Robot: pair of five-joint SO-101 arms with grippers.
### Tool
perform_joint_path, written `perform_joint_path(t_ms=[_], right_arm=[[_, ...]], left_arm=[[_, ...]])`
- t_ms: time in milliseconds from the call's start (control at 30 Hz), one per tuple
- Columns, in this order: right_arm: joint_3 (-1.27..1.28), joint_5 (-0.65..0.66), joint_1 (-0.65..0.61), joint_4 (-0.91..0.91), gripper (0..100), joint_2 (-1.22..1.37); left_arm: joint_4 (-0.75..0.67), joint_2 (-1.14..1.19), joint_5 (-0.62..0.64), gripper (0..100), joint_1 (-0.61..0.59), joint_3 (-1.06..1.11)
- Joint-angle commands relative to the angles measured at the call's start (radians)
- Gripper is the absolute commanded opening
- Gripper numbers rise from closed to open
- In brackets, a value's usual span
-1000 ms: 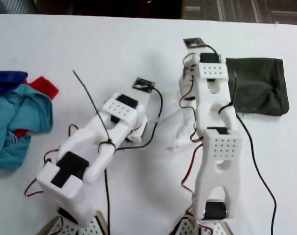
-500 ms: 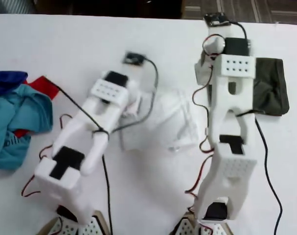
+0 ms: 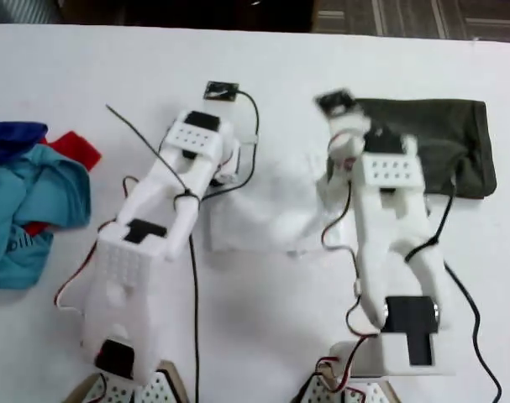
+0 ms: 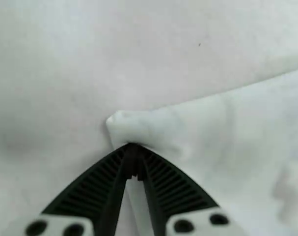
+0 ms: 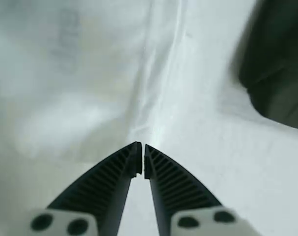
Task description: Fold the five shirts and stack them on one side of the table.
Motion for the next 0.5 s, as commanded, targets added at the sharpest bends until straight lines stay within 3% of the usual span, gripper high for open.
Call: perform_joint_path(t_ms=[0,133,333,467], right_arm=[[0.173,0.043,-0.002,-0.136,1.9,-0.073],[0.281,0.074,0.056,-0.226,1.9,-0.038],[0.299,0.149,0.166,-0.234,1.9,0.031],[0.299,0.167,0.174,-0.226,1.9,-0.015]], left_arm=[[0.046,0.064,0.014,3,-0.011,-0.12],[0.106,0.126,0.014,3,-0.014,-0.209],[0.219,0.149,0.014,3,-0.012,-0.332],[0.315,0.147,0.018,3,-0.006,-0.441]])
